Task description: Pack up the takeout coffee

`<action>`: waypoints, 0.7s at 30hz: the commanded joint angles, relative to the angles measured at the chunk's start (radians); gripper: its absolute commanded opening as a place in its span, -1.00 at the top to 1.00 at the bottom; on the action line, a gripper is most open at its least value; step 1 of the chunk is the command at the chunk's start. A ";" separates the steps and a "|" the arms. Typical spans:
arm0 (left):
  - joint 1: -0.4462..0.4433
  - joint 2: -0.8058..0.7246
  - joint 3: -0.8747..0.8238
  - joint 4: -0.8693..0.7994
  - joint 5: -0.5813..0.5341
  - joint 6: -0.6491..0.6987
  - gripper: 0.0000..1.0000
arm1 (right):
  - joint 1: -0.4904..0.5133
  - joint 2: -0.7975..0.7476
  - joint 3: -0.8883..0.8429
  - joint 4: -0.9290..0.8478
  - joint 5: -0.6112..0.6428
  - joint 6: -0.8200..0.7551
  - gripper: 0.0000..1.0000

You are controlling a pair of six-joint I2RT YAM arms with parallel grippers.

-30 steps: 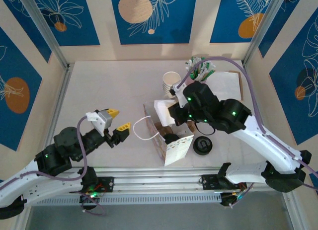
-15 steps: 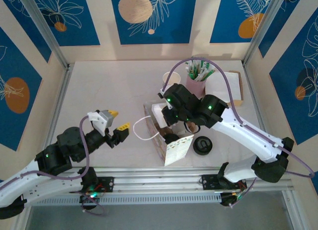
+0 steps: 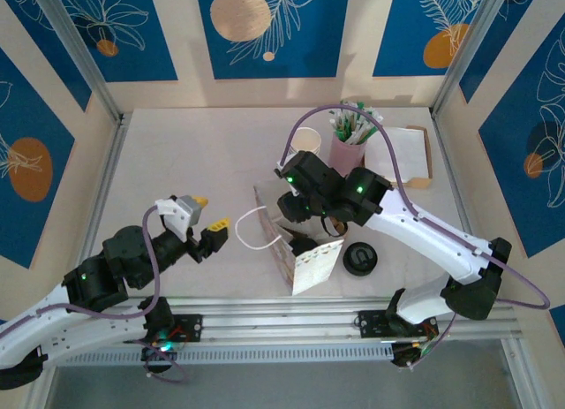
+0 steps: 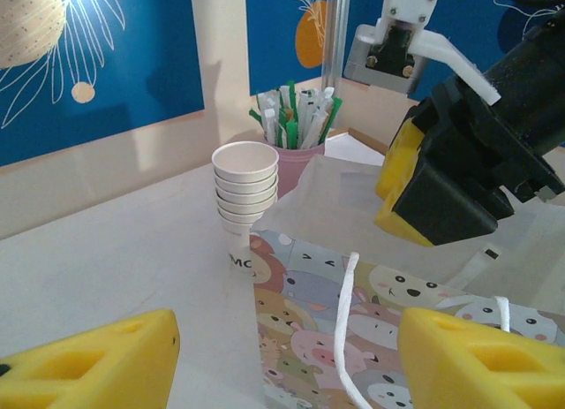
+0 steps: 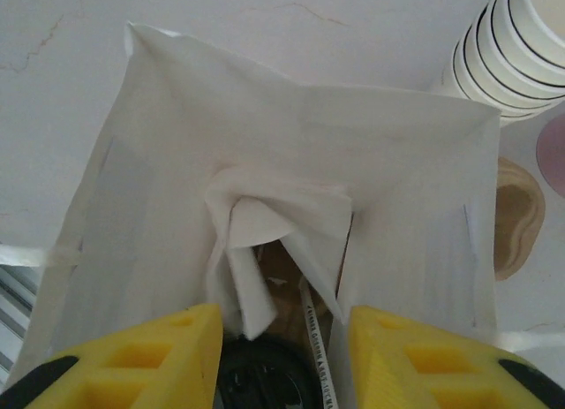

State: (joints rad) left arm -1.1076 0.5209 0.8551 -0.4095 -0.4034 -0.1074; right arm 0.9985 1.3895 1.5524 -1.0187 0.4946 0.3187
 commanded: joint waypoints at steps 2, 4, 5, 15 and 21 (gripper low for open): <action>-0.008 0.010 0.004 -0.006 -0.035 -0.015 -0.34 | 0.011 -0.067 0.030 0.005 0.028 -0.016 0.12; -0.008 0.012 0.005 -0.005 -0.049 -0.014 -0.34 | 0.010 -0.099 0.018 0.026 0.031 -0.027 0.12; -0.008 0.014 0.008 -0.003 -0.056 -0.011 -0.35 | 0.011 -0.122 0.006 0.046 0.032 -0.034 0.13; -0.006 0.046 -0.016 0.098 -0.201 0.117 -0.63 | -0.008 -0.558 -0.345 0.534 0.105 -0.199 -0.07; -0.001 0.063 -0.130 0.350 -0.472 0.192 -0.95 | -0.139 -0.806 -0.593 0.731 0.127 -0.292 -0.32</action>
State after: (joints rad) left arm -1.1076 0.5835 0.7670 -0.2241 -0.6876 0.0303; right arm 0.9070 0.6403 1.0313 -0.4549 0.5785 0.0956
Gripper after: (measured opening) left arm 0.967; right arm 0.641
